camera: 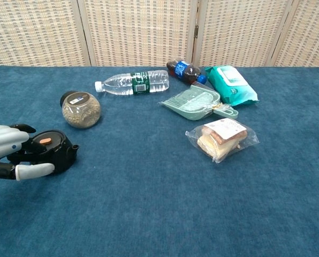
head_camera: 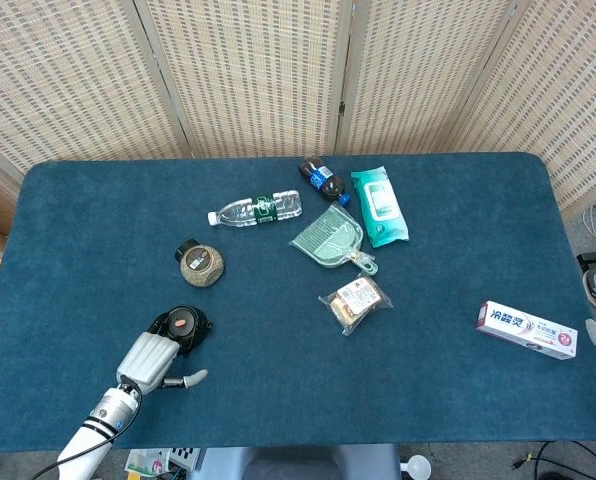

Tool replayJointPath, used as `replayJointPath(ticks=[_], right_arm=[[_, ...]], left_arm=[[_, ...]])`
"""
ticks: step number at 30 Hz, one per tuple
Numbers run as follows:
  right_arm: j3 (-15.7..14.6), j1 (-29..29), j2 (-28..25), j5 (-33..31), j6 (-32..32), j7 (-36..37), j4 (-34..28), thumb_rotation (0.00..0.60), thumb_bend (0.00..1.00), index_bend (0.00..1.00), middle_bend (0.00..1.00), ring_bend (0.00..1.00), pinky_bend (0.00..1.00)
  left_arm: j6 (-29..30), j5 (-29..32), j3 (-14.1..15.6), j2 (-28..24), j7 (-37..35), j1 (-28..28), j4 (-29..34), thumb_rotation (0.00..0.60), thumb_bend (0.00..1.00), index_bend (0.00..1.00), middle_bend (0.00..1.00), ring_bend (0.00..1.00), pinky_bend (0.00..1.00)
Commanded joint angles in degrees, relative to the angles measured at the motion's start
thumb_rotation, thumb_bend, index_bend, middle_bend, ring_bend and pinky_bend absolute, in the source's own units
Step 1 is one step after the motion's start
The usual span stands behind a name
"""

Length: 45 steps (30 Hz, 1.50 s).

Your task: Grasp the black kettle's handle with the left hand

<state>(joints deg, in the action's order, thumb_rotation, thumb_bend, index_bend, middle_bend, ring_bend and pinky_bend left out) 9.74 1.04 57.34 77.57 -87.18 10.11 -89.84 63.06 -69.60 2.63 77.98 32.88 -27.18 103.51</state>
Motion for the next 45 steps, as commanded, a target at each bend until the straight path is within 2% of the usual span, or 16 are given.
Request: replayJointPath(ticks=[1, 7, 15, 20, 28, 30, 33, 39, 41, 45], right_arm=[[0.0, 0.0, 0.0, -0.1, 0.0, -0.1, 0.0, 0.600, 0.28, 0.12, 0.18, 0.14, 0.03], [0.1, 0.1, 0.1, -0.1, 0.2, -0.3, -0.1, 0.600, 0.28, 0.12, 0.18, 0.14, 0.03], [0.2, -0.1, 0.3, -0.3, -0.2, -0.4, 0.0, 0.600, 0.28, 0.12, 0.18, 0.14, 0.03], [0.4, -0.3, 0.4, -0.6, -0.5, -0.4, 0.2, 0.600, 0.28, 0.12, 0.18, 0.14, 0.03], [0.7, -0.3, 0.6, -0.8, -0.6, -0.4, 0.5, 0.600, 0.28, 0.12, 0.18, 0.14, 0.03], [0.8, -0.3, 0.7, -1.0, -0.6, -0.3, 0.6, 0.600, 0.28, 0.12, 0.18, 0.14, 0.03], [0.9, -0.3, 0.9, -1.2, -0.4, -0.2, 0.9, 0.600, 0.28, 0.12, 0.18, 0.14, 0.03], [1.1, 0.0, 1.1, -1.4, 0.0, 0.1, 1.4, 0.600, 0.28, 0.12, 0.18, 0.14, 0.03], [1.1, 0.0, 1.2, -1.4, 0.1, 0.2, 1.6, 0.600, 0.28, 0.12, 0.18, 0.14, 0.03], [1.2, 0.0, 1.3, -1.5, 0.2, 0.4, 1.9, 0.600, 0.28, 0.12, 0.18, 0.14, 0.03]], left_arm=[[-0.2, 0.1, 0.0, 0.1, -0.1, 0.0, -0.1, 0.000, 0.11, 0.44, 0.45, 0.63, 0.02], [-0.2, -0.1, 0.2, 0.5, -0.6, 0.1, -0.6, 0.000, 0.11, 0.46, 0.46, 0.62, 0.02], [-0.2, -0.3, -0.3, 0.8, -1.8, 0.1, -1.4, 0.000, 0.11, 0.64, 0.66, 0.61, 0.00], [-0.8, 0.1, -1.4, 1.2, -3.3, -0.4, -2.4, 0.000, 0.11, 0.76, 0.81, 0.68, 0.00], [-1.7, 0.9, -4.2, 1.8, -6.5, -1.8, -4.5, 0.000, 0.09, 0.86, 0.94, 0.77, 0.00], [-1.6, 1.1, -4.8, 2.2, -6.9, -2.0, -5.1, 0.000, 0.09, 0.87, 0.96, 0.79, 0.02], [-1.5, 1.6, -5.6, 2.8, -7.1, -2.4, -6.0, 0.000, 0.09, 0.87, 0.96, 0.79, 0.11], [-0.4, 3.5, -7.8, 3.8, -7.5, -2.9, -7.1, 0.000, 0.09, 0.89, 0.99, 0.81, 0.19], [0.0, 4.1, -8.4, 4.1, -7.2, -3.1, -7.5, 0.000, 0.09, 0.91, 1.00, 0.83, 0.26], [1.4, 4.6, -9.3, 4.8, -7.1, -3.1, -8.0, 0.002, 0.09, 0.93, 1.00, 0.85, 0.28]])
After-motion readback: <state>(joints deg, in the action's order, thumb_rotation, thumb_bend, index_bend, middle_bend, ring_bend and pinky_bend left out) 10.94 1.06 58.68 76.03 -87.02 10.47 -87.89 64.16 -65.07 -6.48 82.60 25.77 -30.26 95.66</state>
